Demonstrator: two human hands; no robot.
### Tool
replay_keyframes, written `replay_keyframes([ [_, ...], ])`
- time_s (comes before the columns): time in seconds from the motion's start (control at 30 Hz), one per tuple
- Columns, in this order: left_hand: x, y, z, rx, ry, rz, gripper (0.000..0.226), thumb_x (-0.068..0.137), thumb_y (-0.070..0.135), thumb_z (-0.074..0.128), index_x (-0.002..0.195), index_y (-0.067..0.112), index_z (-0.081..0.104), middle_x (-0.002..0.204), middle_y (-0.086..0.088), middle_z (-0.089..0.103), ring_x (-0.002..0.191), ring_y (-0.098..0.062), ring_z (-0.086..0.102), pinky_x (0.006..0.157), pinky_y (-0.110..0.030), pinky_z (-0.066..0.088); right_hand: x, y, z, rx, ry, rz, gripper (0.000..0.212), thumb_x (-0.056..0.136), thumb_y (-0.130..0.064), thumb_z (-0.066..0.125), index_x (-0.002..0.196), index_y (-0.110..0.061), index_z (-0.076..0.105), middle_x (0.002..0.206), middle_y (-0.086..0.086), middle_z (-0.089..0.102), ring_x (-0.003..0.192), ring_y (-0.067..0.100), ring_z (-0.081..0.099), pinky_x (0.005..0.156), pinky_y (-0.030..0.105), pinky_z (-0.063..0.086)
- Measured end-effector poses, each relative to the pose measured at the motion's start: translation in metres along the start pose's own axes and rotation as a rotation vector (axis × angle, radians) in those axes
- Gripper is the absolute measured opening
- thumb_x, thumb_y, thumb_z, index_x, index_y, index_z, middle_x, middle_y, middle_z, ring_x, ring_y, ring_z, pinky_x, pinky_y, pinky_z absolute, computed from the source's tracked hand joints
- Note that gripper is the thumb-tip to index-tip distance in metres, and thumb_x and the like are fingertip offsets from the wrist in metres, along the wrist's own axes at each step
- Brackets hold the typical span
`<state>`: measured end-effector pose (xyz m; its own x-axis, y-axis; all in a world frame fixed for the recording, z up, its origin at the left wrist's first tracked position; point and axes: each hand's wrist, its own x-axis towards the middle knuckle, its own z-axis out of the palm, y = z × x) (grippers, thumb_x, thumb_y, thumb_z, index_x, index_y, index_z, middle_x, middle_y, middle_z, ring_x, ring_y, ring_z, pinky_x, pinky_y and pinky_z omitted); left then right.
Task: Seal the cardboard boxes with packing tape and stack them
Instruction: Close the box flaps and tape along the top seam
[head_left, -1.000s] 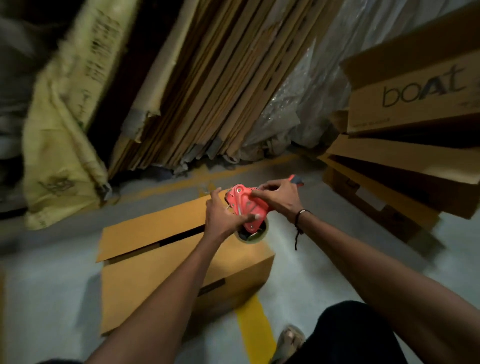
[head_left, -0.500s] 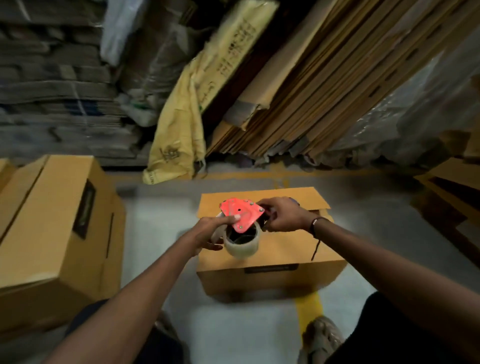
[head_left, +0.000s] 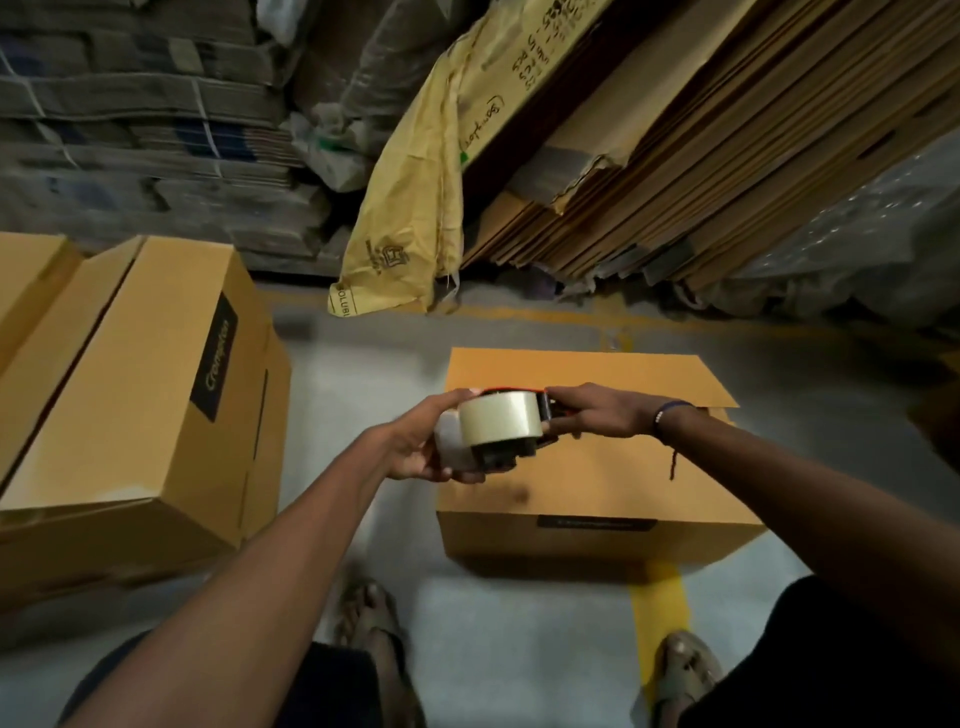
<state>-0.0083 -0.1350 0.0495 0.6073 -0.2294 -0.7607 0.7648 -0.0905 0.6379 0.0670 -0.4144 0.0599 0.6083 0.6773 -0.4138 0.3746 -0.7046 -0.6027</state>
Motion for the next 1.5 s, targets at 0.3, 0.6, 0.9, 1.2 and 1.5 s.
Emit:
replay_keyframes([
  [0.3, 0.058, 0.007, -0.015, -0.204, 0.312, 0.078, 0.077, 0.102, 0.070, 0.033, 0.101, 0.001, 0.067, 0.073, -0.009, 0.066, 0.051, -0.014, 0.054, 0.045, -0.021, 0.038, 0.043, 0.033, 0.005, 0.522, 0.272, 0.175, 0.052, 0.089, -0.069, 0.037, 0.084, -0.024, 0.062, 0.071, 0.005, 0.064, 0.070, 0.029, 0.045, 0.067, 0.044, 0.036],
  [0.6, 0.111, 0.006, 0.012, -0.742, 0.133, 0.115, 0.033, 0.105, 0.030, 0.055, 0.126, 0.005, 0.059, 0.129, -0.023, 0.061, 0.108, -0.036, 0.063, 0.079, -0.053, 0.056, 0.070, 0.023, 0.003, 0.581, 0.343, 0.231, 0.104, 0.082, -0.095, 0.007, 0.072, -0.012, 0.070, 0.066, 0.009, 0.061, 0.059, 0.020, 0.050, 0.061, 0.031, 0.041],
  [0.9, 0.120, 0.004, 0.007, -0.962, 0.103, 0.081, 0.029, 0.104, 0.025, 0.059, 0.122, 0.002, 0.056, 0.112, -0.023, 0.057, 0.088, -0.033, 0.056, 0.055, -0.040, 0.061, 0.082, 0.019, 0.002, 0.472, 0.332, 0.195, 0.119, 0.091, -0.084, -0.002, 0.088, 0.016, 0.061, 0.060, 0.013, 0.057, 0.047, 0.015, 0.047, 0.051, 0.022, 0.041],
  [1.2, 0.117, 0.003, -0.011, -0.929, 0.186, 0.109, 0.015, 0.104, -0.002, 0.053, 0.118, -0.004, 0.057, 0.114, -0.031, 0.054, 0.097, -0.035, 0.060, 0.059, -0.042, 0.063, 0.084, 0.025, 0.001, 0.342, 0.377, 0.223, 0.110, 0.099, -0.072, -0.003, 0.075, 0.013, 0.061, 0.060, 0.015, 0.061, 0.045, 0.011, 0.050, 0.059, 0.026, 0.036],
  [1.5, 0.135, 0.008, -0.016, -0.311, 0.710, 0.396, 0.019, 0.092, -0.004, 0.071, 0.097, 0.011, 0.059, 0.093, -0.017, 0.070, 0.066, -0.024, 0.068, 0.064, -0.033, 0.061, 0.095, 0.042, 0.003, 0.291, 0.458, 0.176, 0.097, 0.103, -0.069, 0.003, 0.056, -0.006, 0.060, 0.060, 0.018, 0.067, 0.050, 0.018, 0.056, 0.072, 0.039, 0.047],
])
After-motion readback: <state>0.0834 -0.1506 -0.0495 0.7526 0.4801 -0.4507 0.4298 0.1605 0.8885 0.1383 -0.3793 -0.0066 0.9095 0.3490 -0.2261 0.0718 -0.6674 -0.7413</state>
